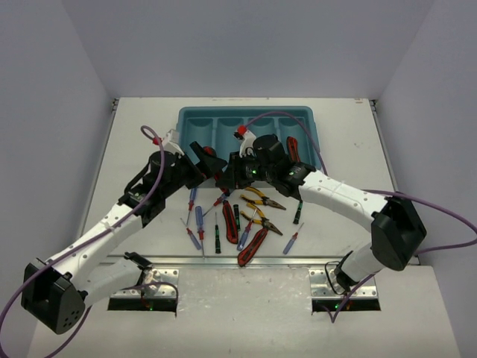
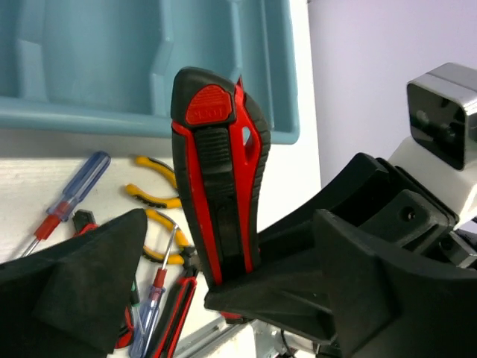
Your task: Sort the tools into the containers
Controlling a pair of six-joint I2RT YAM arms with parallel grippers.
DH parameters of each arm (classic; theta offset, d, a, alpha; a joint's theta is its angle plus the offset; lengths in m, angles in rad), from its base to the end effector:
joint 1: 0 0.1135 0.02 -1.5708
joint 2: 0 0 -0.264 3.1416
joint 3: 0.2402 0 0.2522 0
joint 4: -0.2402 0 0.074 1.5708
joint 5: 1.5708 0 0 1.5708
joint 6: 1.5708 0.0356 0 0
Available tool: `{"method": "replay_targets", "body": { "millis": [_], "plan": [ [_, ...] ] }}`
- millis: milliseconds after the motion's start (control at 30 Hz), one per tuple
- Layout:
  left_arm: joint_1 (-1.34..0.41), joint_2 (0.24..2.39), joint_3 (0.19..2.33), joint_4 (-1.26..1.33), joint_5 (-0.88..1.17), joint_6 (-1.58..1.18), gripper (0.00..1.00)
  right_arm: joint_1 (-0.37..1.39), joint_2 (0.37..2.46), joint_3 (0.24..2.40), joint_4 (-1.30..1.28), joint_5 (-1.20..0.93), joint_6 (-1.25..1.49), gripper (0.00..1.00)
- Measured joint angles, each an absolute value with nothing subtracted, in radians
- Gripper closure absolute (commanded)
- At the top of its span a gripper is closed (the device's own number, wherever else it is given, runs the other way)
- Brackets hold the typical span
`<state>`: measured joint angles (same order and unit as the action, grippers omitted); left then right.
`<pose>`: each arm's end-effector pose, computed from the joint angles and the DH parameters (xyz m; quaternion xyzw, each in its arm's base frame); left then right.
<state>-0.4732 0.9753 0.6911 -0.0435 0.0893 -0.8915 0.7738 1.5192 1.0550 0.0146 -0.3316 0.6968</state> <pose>0.2011 -0.1065 0.2857 -0.1432 0.7999 -0.3950 0.4286 0.2417 0.2524 0.2743 -0.1198 0.8313 0.4554 0.2951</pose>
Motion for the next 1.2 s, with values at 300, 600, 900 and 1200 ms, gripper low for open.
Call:
{"method": "replay_targets", "body": {
  "millis": [300, 600, 900, 1200],
  "plan": [
    [-0.483, 0.943, 1.091, -0.427, -0.294, -0.675, 0.0, 0.503, 1.503, 1.08, -0.236, -0.198, 0.66, 1.0],
    [-0.483, 0.689, 1.057, -0.631, -0.459, -0.494, 0.0, 0.215, 1.635, 1.295, -0.455, 0.032, 0.511, 0.99],
    [-0.483, 0.619, 0.842, -0.67, -0.463, -0.454, 0.0, 0.204, 1.935, 1.587, -0.603, 0.113, 0.432, 0.26],
    [-0.483, 0.635, 0.806, -0.654, -0.373, -0.437, 0.0, 0.2, 1.705, 1.502, -0.628, 0.098, 0.44, 0.03]
  ]
}}
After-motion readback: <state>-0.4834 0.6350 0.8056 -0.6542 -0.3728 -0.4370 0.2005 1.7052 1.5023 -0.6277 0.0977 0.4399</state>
